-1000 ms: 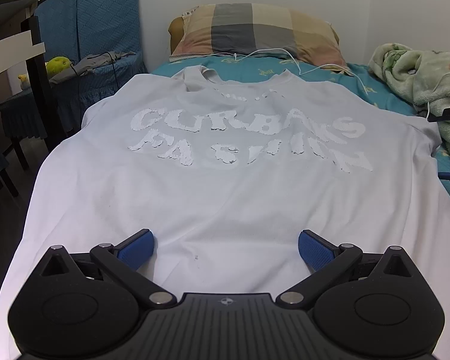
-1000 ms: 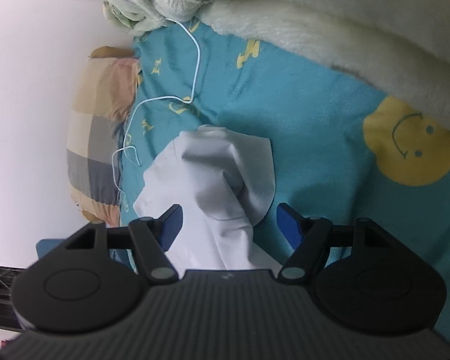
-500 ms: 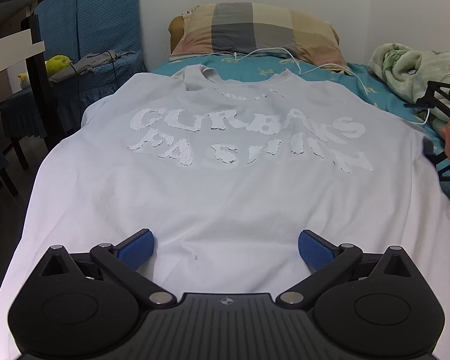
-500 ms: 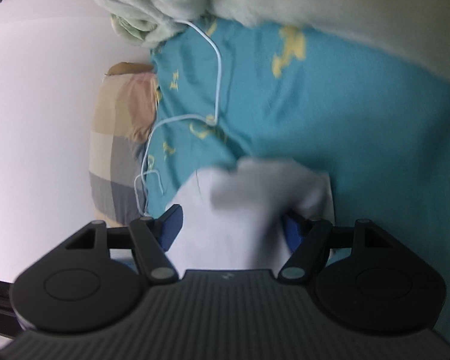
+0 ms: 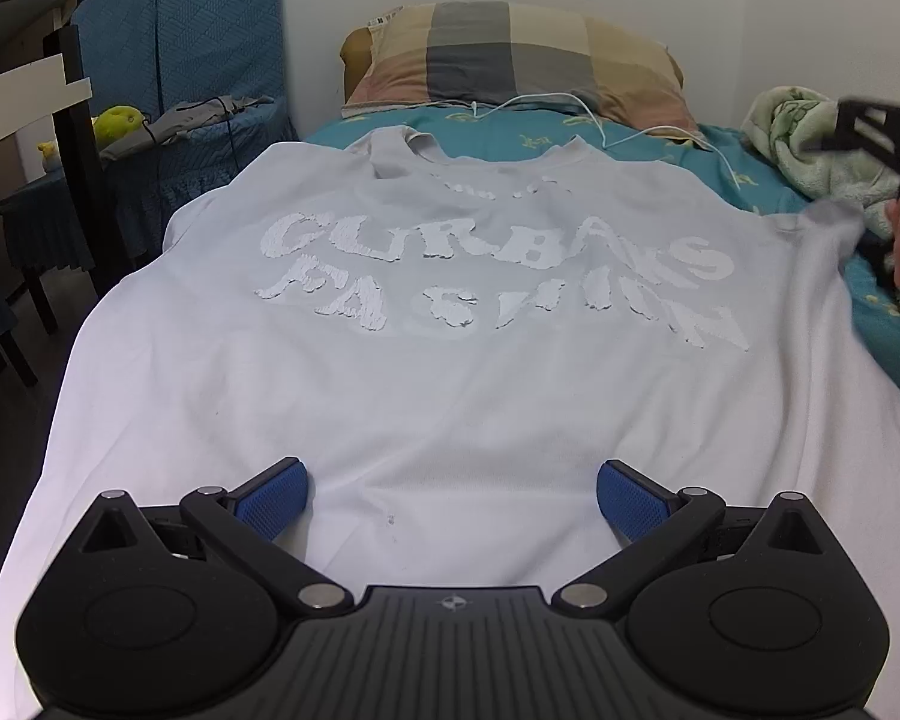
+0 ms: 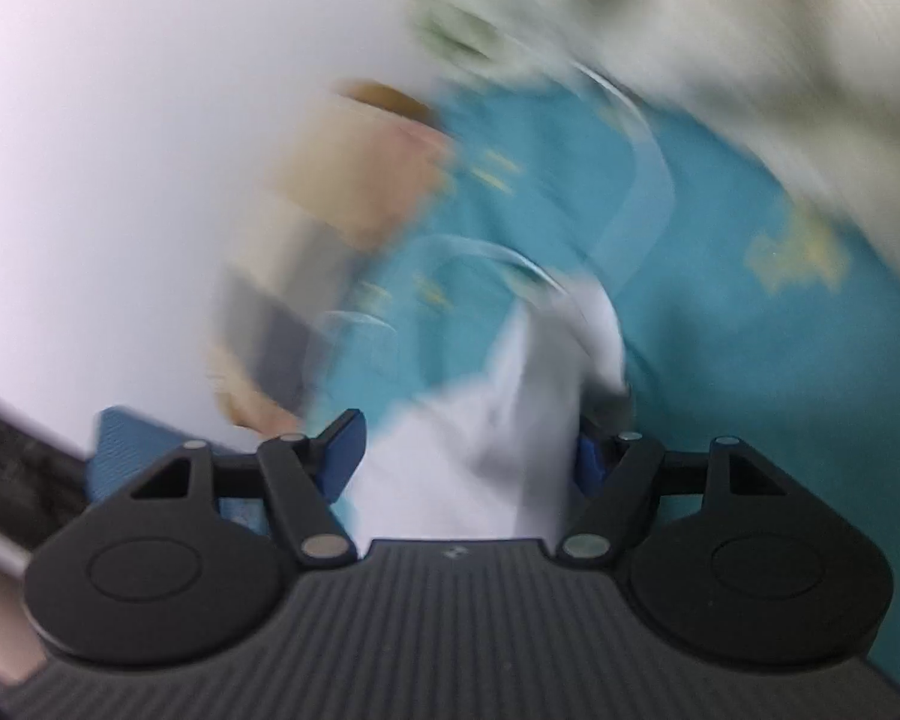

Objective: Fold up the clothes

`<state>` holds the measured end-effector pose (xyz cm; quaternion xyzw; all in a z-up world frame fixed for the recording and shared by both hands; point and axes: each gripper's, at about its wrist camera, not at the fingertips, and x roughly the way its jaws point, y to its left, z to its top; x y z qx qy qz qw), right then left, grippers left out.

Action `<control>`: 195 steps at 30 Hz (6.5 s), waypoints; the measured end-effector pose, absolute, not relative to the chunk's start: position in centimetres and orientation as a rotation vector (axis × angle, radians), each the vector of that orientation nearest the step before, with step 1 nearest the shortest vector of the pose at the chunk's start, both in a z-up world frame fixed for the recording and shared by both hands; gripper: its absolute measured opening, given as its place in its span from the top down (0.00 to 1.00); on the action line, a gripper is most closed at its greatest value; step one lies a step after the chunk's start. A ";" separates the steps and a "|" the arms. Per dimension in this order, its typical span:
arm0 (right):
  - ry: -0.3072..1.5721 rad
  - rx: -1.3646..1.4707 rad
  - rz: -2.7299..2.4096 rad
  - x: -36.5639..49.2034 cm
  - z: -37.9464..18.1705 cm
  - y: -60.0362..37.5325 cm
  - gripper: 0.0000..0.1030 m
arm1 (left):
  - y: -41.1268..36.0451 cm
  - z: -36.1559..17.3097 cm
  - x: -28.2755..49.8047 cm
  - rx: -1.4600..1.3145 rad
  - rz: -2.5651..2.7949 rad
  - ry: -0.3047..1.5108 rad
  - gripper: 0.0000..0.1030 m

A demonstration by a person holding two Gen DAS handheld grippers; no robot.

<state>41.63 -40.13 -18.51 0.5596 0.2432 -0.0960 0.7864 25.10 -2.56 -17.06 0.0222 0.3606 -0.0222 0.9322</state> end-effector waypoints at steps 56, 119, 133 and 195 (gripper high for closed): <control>0.732 0.089 0.224 26.2 -11.5 -21.6 0.29 | 1.9 -9.0 25.1 -0.100 -0.244 0.537 0.04; 0.679 0.207 0.275 18.9 -4.0 -28.7 0.28 | -5.4 -4.7 24.6 -0.206 -0.188 0.756 0.43; 0.603 0.363 0.069 14.9 -4.5 -35.2 0.28 | -16.0 -11.5 10.2 -0.174 -0.476 0.878 0.49; 0.961 0.317 0.503 21.6 -13.6 -21.0 0.75 | 31.6 -18.7 33.2 -1.275 0.184 0.694 0.23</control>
